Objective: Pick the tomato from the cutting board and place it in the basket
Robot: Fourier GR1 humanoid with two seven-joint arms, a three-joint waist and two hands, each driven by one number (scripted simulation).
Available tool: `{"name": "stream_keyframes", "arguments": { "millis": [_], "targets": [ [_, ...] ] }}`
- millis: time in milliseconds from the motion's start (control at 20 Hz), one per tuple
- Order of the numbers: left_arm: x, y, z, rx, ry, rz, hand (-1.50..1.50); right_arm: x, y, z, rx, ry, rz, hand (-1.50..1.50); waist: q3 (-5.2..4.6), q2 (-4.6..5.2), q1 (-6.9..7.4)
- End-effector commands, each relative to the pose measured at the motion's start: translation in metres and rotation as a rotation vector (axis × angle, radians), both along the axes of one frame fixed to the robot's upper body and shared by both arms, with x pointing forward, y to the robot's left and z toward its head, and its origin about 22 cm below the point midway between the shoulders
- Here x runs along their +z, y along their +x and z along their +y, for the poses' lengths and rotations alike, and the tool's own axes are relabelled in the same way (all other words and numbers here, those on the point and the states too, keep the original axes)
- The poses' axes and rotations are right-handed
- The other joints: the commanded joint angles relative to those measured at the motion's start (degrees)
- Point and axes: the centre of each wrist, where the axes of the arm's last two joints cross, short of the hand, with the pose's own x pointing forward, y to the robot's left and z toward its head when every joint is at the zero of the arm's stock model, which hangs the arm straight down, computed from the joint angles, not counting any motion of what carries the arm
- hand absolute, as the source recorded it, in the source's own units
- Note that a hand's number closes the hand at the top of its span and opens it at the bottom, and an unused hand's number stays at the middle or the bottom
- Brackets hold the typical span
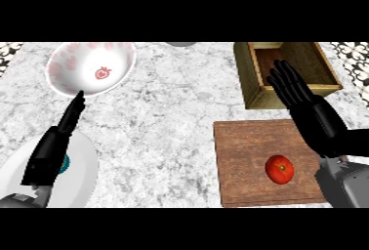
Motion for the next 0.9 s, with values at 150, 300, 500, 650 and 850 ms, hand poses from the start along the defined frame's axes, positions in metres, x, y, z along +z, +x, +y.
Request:
{"name": "stream_keyframes", "arguments": {
  "millis": [150,300,500,650,850],
  "targets": [
    [-0.008,0.015,0.009,0.074,-0.054,0.092,0.0,-0.038,0.011,-0.024,0.333,0.267,0.022,1.5,2.02,1.34,1.43],
    [-0.025,0.006,0.001,0.096,-0.126,0.201,0.0,0.008,0.014,0.009,0.592,0.402,-0.338,1.5,2.53,0.54,1.33],
    [-0.037,0.012,0.021,0.183,-0.135,0.268,0.0,-0.053,-0.026,-0.019,0.672,0.598,-0.342,-1.5,1.86,-0.01,-2.08],
    [-0.021,0.034,0.022,0.14,-0.129,0.261,0.0,-0.059,-0.045,-0.06,0.507,0.458,-0.361,-1.5,1.62,-0.44,-0.9],
    [-0.021,0.035,0.03,0.157,-0.135,0.274,0.0,0.014,-0.028,-0.108,0.341,-0.031,-0.423,-1.5,1.53,-0.52,-1.52]
  ]
}}
